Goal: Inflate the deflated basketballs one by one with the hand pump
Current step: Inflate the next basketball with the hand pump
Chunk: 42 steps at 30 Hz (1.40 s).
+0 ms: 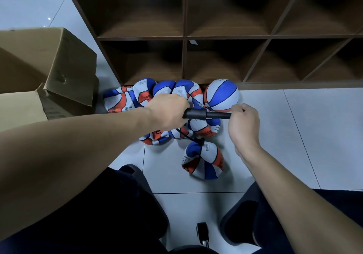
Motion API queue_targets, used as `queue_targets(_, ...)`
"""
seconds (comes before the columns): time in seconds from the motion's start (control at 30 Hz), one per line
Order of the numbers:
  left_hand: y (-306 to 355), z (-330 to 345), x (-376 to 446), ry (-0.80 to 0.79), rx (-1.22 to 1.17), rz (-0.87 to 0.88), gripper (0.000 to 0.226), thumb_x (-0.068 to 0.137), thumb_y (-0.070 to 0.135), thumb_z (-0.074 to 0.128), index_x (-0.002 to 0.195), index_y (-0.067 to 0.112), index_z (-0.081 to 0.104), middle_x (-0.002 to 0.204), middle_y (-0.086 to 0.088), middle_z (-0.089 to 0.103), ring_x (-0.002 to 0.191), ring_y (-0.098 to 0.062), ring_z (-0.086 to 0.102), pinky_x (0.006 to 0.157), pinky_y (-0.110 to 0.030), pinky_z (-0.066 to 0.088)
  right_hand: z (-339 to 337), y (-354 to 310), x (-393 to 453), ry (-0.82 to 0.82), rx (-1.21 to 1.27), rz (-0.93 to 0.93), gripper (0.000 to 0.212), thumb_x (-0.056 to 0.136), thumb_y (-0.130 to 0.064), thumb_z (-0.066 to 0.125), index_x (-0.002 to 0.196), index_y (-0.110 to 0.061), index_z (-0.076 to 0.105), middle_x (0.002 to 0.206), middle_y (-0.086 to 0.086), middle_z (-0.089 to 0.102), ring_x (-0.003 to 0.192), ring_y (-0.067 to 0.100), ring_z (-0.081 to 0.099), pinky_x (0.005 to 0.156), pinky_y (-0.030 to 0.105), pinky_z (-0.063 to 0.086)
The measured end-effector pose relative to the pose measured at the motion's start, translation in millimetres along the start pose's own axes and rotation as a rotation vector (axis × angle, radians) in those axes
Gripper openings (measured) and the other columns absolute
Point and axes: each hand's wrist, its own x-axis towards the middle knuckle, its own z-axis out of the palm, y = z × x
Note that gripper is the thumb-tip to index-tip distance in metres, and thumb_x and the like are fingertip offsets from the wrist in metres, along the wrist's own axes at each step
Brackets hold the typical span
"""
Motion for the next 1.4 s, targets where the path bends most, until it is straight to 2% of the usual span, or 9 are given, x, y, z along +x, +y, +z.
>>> queue_targets(0.13,1.2,-3.3,-3.0,0.008,0.019,-0.001,0.028,0.096,0.020,0.058,0.075,0.031,0.045,0.070,0.003,0.057,0.061,-0.017,0.054,0.054,-0.030,0.039,15.3,-2.5,-9.3,-0.023,0.005,-0.014,0.032,0.097,-0.015,0.046,0.066,-0.017,0.036,0.068,0.000,0.040,0.063,0.022,0.034,0.056,0.035,0.028)
queue_targets(0.27,4.9,-7.6,-4.1,0.012,0.047,-0.007,0.024,0.095,0.020,0.057,0.075,0.028,0.047,0.068,0.003,0.055,0.059,-0.016,0.050,0.053,-0.030,0.035,24.4,-4.5,-14.6,-0.053,0.042,-0.003,0.030,0.098,-0.018,0.046,0.069,-0.015,0.040,0.072,0.004,0.045,0.067,0.024,0.040,0.061,0.035,0.036)
queue_targets(0.6,12.7,-0.7,4.1,0.051,0.047,0.049,0.019,0.094,0.025,0.058,0.076,0.027,0.050,0.068,0.003,0.057,0.059,-0.017,0.052,0.053,-0.031,0.040,32.1,-6.9,-19.0,-0.068,0.037,-0.028,0.027,0.100,-0.020,0.047,0.075,-0.011,0.045,0.074,0.005,0.050,0.068,0.023,0.047,0.063,0.035,0.045)
queue_targets(0.73,4.3,0.2,3.0,0.069,0.078,0.097,0.010,0.094,0.026,0.058,0.085,0.026,0.058,0.069,0.004,0.058,0.060,-0.016,0.054,0.055,-0.033,0.046,31.8,-5.5,-20.3,-0.133,0.028,-0.026,0.032,0.103,-0.022,0.048,0.073,-0.014,0.044,0.073,0.003,0.048,0.067,0.022,0.045,0.061,0.033,0.040)
queue_targets(0.83,2.5,3.1,3.4,0.094,0.049,0.116,0.014,0.095,0.026,0.057,0.081,0.026,0.055,0.067,0.004,0.056,0.060,-0.017,0.053,0.055,-0.033,0.042,26.3,-6.5,-19.1,-0.151,0.016,-0.045,0.030,0.101,-0.025,0.051,0.077,-0.007,0.049,0.073,0.004,0.049,0.067,0.023,0.047,0.062,0.037,0.044)
queue_targets(0.97,-5.0,11.0,2.8,0.095,0.011,0.088,0.022,0.097,0.030,0.058,0.077,0.030,0.050,0.067,0.005,0.056,0.061,-0.019,0.056,0.054,-0.032,0.041,8.3,-3.6,-6.4,-0.070,-0.002,-0.024,0.034,0.095,-0.016,0.053,0.064,-0.017,0.038,0.058,-0.007,0.037,0.054,0.016,0.032,0.051,0.031,0.028)
queue_targets(1.03,-13.2,13.0,2.1,0.055,-0.009,0.051,0.023,0.098,0.031,0.057,0.076,0.028,0.053,0.064,0.005,0.056,0.060,-0.019,0.056,0.053,-0.031,0.040,-3.1,-1.8,2.8,-0.030,0.015,0.025,0.036,0.091,-0.016,0.054,0.062,-0.020,0.034,0.053,-0.009,0.030,0.056,0.019,0.027,0.053,0.032,0.022)
queue_targets(1.23,-30.5,14.7,3.9,0.017,-0.041,0.008,0.029,0.099,0.043,0.060,0.074,0.028,0.057,0.063,0.004,0.059,0.060,-0.018,0.059,0.055,-0.034,0.048,-24.5,-3.2,17.4,0.018,0.120,0.122,0.039,0.083,-0.019,0.054,0.054,-0.020,0.027,0.059,-0.002,0.023,0.062,0.024,0.021,0.055,0.035,0.017)
queue_targets(1.4,-15.5,8.0,5.2,0.019,-0.034,0.014,0.026,0.099,0.035,0.061,0.075,0.026,0.058,0.065,0.001,0.059,0.058,-0.019,0.054,0.054,-0.032,0.042,-17.1,-5.0,11.0,0.063,0.119,0.085,0.041,0.087,-0.016,0.049,0.055,-0.022,0.025,0.050,-0.012,0.021,0.060,0.023,0.021,0.057,0.035,0.018)
